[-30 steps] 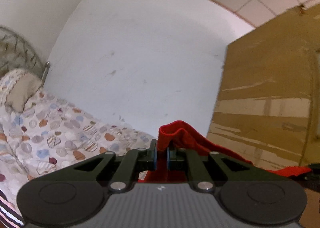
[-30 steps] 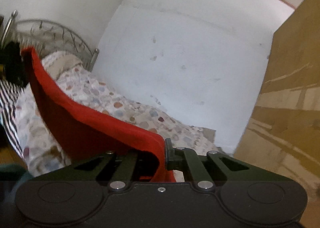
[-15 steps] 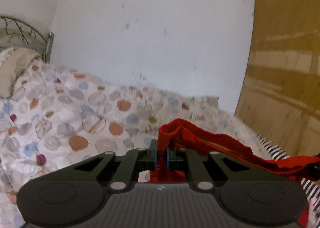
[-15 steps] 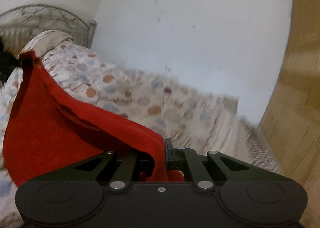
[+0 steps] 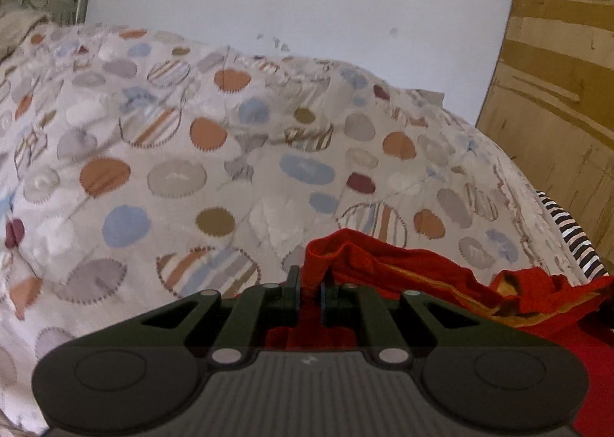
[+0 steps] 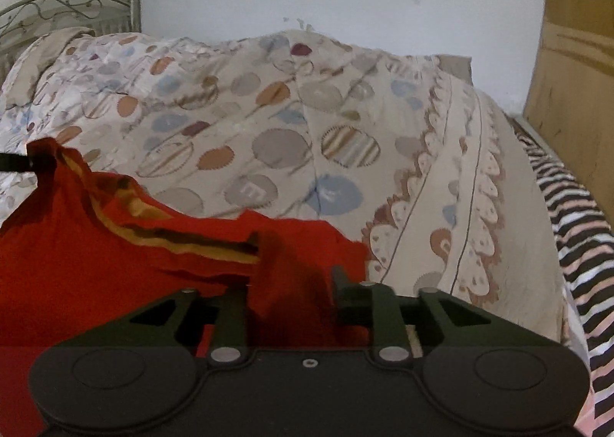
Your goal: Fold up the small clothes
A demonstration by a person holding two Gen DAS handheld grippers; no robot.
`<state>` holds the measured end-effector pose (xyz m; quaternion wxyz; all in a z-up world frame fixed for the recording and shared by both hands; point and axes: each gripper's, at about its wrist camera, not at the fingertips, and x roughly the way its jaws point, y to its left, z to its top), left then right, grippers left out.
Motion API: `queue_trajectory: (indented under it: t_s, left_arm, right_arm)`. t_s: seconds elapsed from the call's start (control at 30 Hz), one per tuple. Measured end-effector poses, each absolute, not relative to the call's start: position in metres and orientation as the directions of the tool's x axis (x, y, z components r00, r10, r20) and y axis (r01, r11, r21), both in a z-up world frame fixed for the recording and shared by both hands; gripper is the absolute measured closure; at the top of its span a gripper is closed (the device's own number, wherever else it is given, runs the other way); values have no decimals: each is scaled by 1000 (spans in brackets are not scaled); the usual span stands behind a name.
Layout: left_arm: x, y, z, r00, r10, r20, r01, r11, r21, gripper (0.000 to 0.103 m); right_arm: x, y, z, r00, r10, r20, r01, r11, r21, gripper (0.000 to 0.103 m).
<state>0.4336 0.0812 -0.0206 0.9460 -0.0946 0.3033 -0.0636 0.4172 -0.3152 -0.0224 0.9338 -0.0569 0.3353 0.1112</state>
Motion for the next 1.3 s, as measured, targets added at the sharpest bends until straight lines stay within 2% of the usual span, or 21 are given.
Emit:
queue_trajectory:
  t_s: [0.07,0.2,0.27,0.47,0.53,0.77,0.87,0.93,1.03,1.13,1.23,1.3]
  left_arm:
    - [435,87,-24,810,-192,-555,50,964,-261,94]
    - [441,98,-25,788,-236,-569,46,944,-327,94]
    - [444,103,-25,772,-250,-585,32,934,-357,93]
    - [441,106,-19,772,-247,-586,39,938,-345,93]
    - [440,104,-16,777,-239,-582,47,944,-325,93]
    - [446,105,-16,759,-235,-607,27,943,-331,92]
    - [446,108,-17,747,-261,-611,30,932,-362,80]
    - [442,111,-16,750,-280,-599,37,922,-385,49]
    - [428,114,-11,774,-267,-574,46,928,-369,24]
    - [409,112,-6,802,-262,-538,86,940,-330,12]
    - [393,106,-7,807,-302,-508,176,943,-282,12]
    - [391,100,-8,797,-312,-517,209,946,-249,17]
  right_arm:
    - [420,-318,-23,750,170,-639,-242,970,-25,62]
    - [422,-321,-23,754,170,-635,-232,973,-15,42]
    - [427,-328,-22,740,190,-646,-215,976,40,40]
    - [449,-357,-20,692,283,-664,-111,951,289,12]
    - [458,-367,-18,684,297,-666,-70,936,346,9]
    - [457,-382,-4,752,208,-625,-4,950,311,4]
    - [446,-381,-6,762,208,-614,-31,958,285,2]
    - [435,-373,-11,764,204,-612,-76,971,229,2]
    - [419,-356,-19,776,189,-601,-139,982,129,2]
    - [403,-341,-26,801,180,-572,-192,981,40,1]
    - [388,-330,-32,836,154,-527,-204,978,-39,1]
    - [383,-325,-35,845,147,-514,-206,977,-60,1]
